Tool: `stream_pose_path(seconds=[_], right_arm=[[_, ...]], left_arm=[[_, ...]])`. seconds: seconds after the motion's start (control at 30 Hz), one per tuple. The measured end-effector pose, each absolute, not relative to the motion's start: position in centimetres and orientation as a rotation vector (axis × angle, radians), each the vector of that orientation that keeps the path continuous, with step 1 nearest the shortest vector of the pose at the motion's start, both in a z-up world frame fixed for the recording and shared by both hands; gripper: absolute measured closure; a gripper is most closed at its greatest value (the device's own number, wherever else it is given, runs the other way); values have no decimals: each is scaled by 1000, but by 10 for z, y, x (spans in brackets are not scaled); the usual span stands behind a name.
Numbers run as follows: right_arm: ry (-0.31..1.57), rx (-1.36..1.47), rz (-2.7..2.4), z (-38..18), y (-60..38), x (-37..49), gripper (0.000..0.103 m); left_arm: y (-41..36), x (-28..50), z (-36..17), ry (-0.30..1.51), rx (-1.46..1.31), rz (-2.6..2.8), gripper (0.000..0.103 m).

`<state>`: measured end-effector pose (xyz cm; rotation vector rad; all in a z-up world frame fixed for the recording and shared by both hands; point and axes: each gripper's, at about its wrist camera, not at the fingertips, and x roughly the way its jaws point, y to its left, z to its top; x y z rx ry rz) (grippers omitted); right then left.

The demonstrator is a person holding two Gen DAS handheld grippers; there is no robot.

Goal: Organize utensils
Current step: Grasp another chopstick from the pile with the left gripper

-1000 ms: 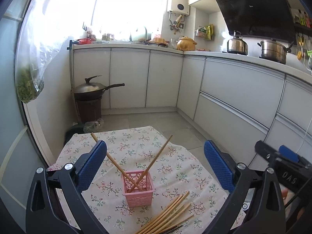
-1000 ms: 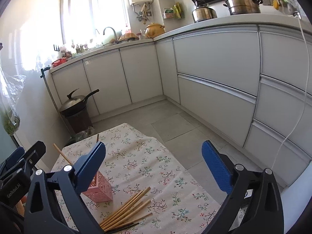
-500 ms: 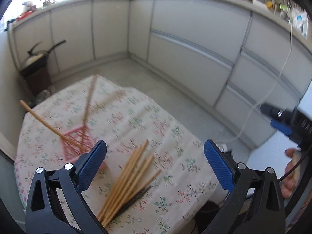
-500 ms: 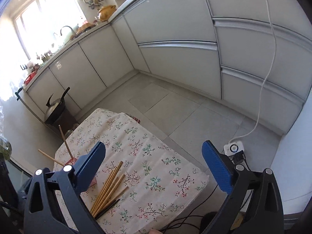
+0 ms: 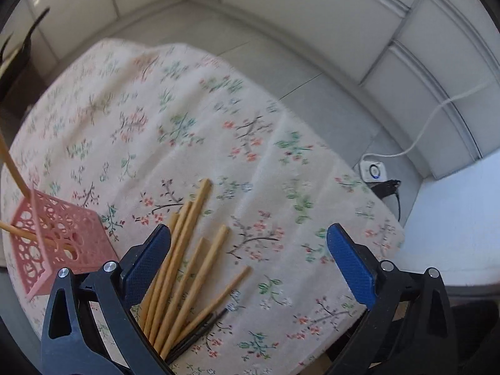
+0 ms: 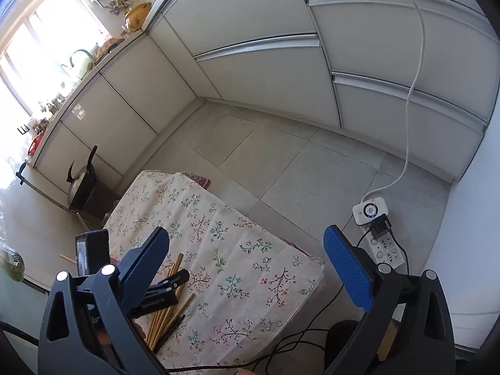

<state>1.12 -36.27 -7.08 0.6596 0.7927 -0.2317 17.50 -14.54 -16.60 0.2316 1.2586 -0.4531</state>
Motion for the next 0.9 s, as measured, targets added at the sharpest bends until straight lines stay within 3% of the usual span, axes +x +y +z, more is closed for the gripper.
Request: stream_pose_path(seconds=[0.13,0.2,0.3,0.63,0.67,0.77,0.9], right_arm=[[850,666,-195,-80,-357,19,7],[865,662,-183,-82,-354,21,7],[878,652,-177,-84,-353,23,7],[934,677,-159,-93,-356,27,7],[940,676,-159,-94,-355,28,7],[944,678,-163,-96,-354,28,7],[957,685,-158,-100,-353,29,7]], left_arm=[[-137,194,-175,1275,217,-436,17],[-138,199,-182,1290,225,-429,35],[-143,206,-192,1310,249,-401,50],[-156,225,-218,1292,321,-380,57],[-156,226,-217,1287,326,-383,61],[-155,222,-214,1321,312,-405,89],[-155,210,-212,1334,300,-407,89]])
